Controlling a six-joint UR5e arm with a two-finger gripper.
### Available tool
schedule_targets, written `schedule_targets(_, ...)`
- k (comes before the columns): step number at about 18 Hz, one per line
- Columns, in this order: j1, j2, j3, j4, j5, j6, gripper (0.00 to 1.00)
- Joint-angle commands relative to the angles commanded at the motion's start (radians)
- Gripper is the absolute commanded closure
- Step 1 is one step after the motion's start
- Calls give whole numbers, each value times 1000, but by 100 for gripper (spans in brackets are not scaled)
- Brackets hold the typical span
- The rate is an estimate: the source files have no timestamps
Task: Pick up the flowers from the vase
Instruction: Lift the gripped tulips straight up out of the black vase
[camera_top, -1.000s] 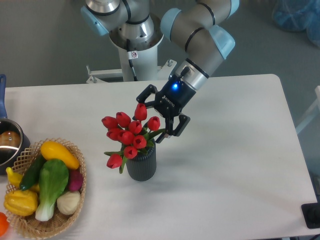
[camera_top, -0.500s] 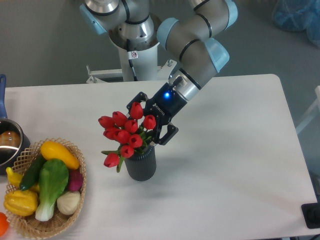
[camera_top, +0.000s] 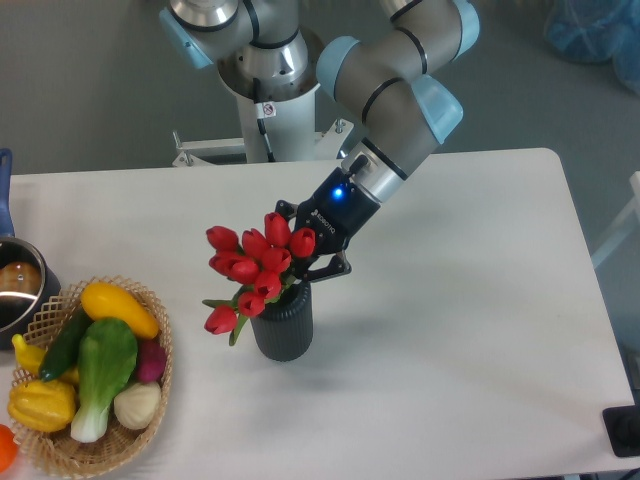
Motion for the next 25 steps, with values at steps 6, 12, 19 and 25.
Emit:
schedule_targets(6, 5, 5, 54, -2, 0, -75, 100)
schedule_targets(12, 12, 15, 55, -8, -18, -77, 100)
schedule_targets(19, 34, 55, 43, -14, -26, -94, 100)
schedule_targets(25, 75, 97, 45, -54, -72, -97, 100)
